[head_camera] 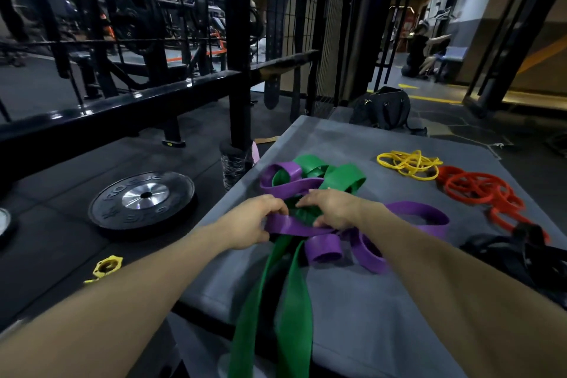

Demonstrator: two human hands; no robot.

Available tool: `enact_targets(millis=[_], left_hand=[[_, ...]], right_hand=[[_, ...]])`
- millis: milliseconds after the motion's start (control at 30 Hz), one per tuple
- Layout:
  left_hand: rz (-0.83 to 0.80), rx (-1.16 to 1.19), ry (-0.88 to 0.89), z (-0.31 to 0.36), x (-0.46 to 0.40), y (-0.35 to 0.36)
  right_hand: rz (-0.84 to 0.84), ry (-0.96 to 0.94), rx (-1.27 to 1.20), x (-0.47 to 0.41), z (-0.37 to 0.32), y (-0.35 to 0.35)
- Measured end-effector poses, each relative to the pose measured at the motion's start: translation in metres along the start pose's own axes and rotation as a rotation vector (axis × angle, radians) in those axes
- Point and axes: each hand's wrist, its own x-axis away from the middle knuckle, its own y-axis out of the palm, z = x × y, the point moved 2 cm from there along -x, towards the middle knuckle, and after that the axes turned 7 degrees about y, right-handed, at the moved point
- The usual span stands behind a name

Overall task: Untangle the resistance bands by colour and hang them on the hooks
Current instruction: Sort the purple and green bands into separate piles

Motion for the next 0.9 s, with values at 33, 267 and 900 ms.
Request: enact_targets(millis=[33,267,900], left_hand=[[0.008,0.012,0.002,-0.002,0.001,0.002],[0.016,0.029,0.032,-0.004,0.0,0.007],[0.32,0.251,-0.045,0.023,-0.034,-0.093]], right_hand=[[-0.036,-0.001,0.001,0.0,0.004,0.001],[-0.074,-0.01,0.383,-0.002,0.005,0.003],[0.545,0.426,-0.857,0.031,0.033,-0.088]])
